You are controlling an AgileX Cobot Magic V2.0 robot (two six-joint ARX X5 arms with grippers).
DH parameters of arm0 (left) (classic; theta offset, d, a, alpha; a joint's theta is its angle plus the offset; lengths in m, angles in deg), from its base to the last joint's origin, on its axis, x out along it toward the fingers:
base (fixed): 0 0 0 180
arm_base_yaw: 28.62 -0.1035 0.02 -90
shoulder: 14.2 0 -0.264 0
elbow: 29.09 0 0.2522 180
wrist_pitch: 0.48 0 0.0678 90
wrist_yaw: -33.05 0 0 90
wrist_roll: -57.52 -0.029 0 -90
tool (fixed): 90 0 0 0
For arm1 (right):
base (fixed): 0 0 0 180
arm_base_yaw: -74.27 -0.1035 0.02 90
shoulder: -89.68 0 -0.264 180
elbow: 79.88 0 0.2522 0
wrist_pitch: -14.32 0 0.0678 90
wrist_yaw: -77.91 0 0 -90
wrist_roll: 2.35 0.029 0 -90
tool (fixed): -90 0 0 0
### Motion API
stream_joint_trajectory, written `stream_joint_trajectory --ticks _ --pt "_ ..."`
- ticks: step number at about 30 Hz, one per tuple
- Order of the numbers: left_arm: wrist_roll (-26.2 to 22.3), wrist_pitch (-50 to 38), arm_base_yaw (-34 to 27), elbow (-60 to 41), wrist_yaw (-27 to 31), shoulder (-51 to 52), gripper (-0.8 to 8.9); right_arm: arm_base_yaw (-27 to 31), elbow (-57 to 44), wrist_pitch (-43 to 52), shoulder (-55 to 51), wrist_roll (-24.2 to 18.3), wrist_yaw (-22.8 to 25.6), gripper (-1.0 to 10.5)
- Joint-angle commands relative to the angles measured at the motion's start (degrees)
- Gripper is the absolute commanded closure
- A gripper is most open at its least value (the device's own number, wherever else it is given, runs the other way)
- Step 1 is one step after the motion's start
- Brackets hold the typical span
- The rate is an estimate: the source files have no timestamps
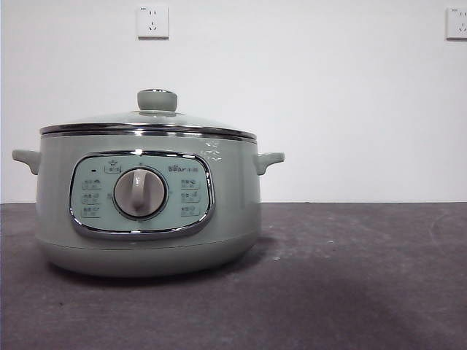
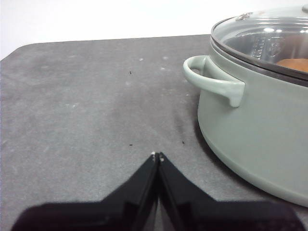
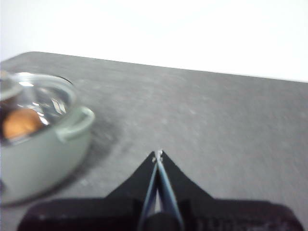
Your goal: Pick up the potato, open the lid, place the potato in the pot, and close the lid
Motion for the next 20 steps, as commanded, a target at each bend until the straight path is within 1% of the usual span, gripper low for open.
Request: stream_joint_trajectory --ticks 1,5,8,10,13,20 --pt "0.5 -0.3 -0.2 -0.8 0.0 0.2 8.17 1.8 -7.4 1.2 -4.9 -0.4 -0.2 9.6" --pt "0.5 -0.3 -0.2 -0.8 0.0 0.2 8.17 2.4 -16.3 4.6 -11.0 -0.2 -0.2 9.6" --pt "0.5 -0.3 -0.2 -0.8 0.0 0.2 8.17 2.4 -21.6 8.6 -13.8 1.8 -0.2 9.6" --pt "0.5 -0.3 -0.2 -0.8 0.0 0.2 8.17 2.4 -23.7 9.4 -15.1 3.1 -0.2 9.6" --pt "0.5 -0.3 -0.2 -0.8 0.0 0.2 8.17 2.4 -26.1 9.7 -16.3 4.4 -0.2 9.6" --pt "0.5 -0.3 -0.2 -0.8 0.0 0.2 8.17 2.4 -26.9 10.0 -16.8 4.9 0.0 9.6"
